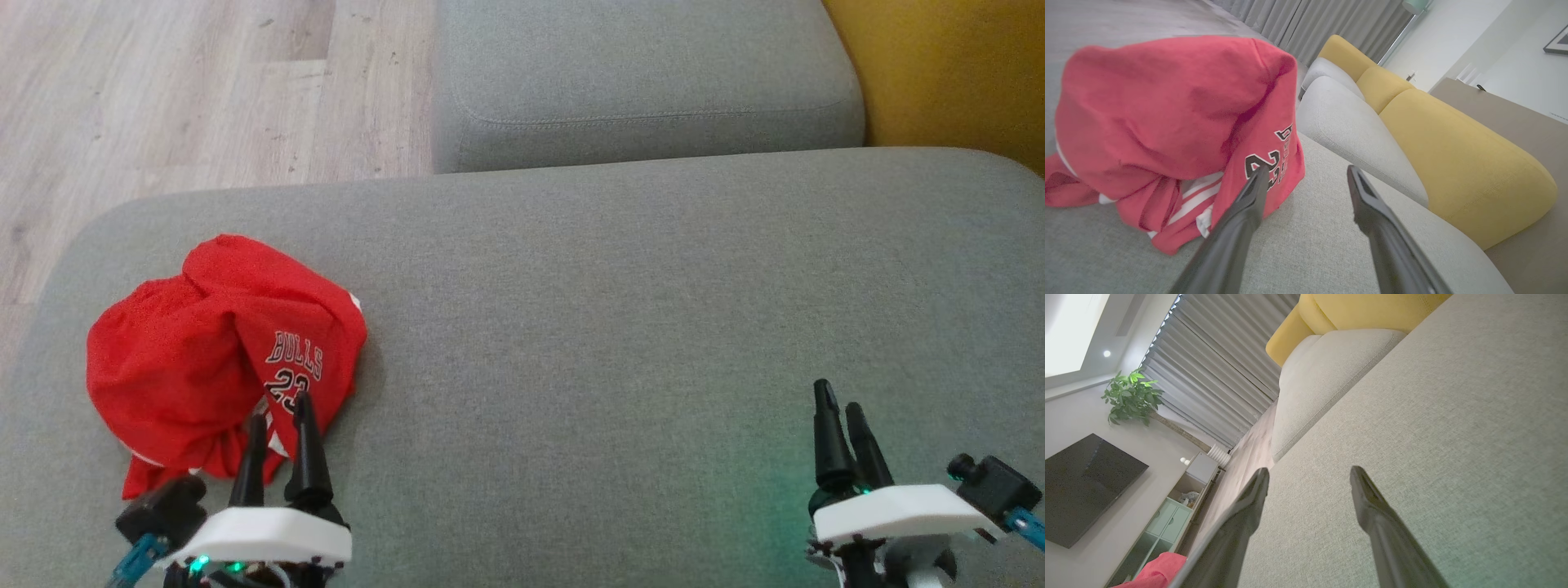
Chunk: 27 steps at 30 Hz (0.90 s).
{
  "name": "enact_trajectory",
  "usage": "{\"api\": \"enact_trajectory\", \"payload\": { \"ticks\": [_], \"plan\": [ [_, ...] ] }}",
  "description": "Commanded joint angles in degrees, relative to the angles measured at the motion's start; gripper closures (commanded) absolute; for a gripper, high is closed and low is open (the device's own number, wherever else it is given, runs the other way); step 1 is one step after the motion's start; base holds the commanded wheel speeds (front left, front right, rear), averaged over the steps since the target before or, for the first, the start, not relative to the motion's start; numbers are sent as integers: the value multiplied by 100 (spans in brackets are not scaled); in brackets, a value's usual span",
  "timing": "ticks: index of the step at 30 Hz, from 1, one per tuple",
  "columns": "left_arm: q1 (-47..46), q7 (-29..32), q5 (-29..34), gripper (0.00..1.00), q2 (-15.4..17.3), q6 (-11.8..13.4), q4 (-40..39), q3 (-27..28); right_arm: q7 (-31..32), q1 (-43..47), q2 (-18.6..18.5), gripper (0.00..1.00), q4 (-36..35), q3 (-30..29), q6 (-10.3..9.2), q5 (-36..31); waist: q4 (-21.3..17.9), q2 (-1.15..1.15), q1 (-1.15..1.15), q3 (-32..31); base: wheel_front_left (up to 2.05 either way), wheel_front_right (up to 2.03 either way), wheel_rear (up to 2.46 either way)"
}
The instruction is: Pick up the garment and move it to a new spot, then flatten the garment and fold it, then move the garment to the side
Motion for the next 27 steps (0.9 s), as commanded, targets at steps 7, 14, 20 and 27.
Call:
{"api": "enact_trajectory", "payload": {
  "ticks": [7, 14, 20, 27],
  "plan": [
    [-110, -166, 618, 0, 157, 142, -335, -94, -170, -130, -61, 0, -264, 177, 28, -591, 9, 0, 0, -26, 0, 0, 0],
    [-79, -282, 1126, 0, 212, 245, -428, -263, -286, -95, -65, 0, -312, 248, 30, -1055, 15, 0, 0, -68, 0, 0, 0],
    [-55, -382, 1578, 0, 268, 338, -519, -405, -385, -70, -68, 0, -353, 316, 33, -1432, -4, 0, 0, -86, 0, 0, 0],
    [28, -498, 2114, 0, 355, 450, -586, -610, -501, 34, -71, 0, -358, 424, 35, -1893, -5, 0, 0, -179, 0, 0, 0]
  ]
}}
